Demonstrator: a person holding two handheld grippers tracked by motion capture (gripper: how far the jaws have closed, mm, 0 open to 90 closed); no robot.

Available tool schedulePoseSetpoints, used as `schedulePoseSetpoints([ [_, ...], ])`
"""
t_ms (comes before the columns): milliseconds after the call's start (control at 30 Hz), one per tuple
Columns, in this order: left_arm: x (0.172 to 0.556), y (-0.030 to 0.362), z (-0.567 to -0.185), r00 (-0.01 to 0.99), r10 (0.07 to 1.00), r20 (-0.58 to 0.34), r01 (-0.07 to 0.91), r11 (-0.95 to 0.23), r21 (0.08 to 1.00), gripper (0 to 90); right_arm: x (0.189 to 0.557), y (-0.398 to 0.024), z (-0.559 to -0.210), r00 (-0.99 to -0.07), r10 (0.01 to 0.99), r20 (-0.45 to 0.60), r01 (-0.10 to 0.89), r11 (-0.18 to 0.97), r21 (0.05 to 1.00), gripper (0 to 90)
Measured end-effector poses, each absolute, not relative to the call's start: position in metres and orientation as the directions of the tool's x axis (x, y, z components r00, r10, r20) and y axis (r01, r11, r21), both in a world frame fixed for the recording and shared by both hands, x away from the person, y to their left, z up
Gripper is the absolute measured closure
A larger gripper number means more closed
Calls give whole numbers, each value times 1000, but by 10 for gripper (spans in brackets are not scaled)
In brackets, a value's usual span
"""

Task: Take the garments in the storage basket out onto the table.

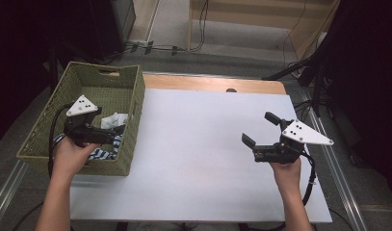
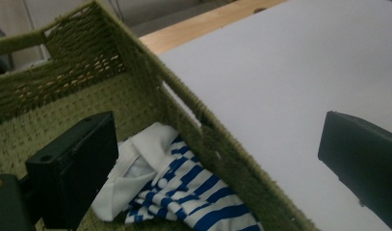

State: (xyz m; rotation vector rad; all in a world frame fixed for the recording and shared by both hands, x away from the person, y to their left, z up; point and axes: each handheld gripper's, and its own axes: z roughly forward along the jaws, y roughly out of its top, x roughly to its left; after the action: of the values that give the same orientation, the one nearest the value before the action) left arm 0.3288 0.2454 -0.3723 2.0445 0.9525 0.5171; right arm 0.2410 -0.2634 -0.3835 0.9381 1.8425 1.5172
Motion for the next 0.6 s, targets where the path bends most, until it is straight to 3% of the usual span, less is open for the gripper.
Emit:
schedulePoseSetpoints([
  [600,357,253,-390,577,814,72,613,-489,621,12,240,-267,-382,-584,812,4,149,102,984,0],
])
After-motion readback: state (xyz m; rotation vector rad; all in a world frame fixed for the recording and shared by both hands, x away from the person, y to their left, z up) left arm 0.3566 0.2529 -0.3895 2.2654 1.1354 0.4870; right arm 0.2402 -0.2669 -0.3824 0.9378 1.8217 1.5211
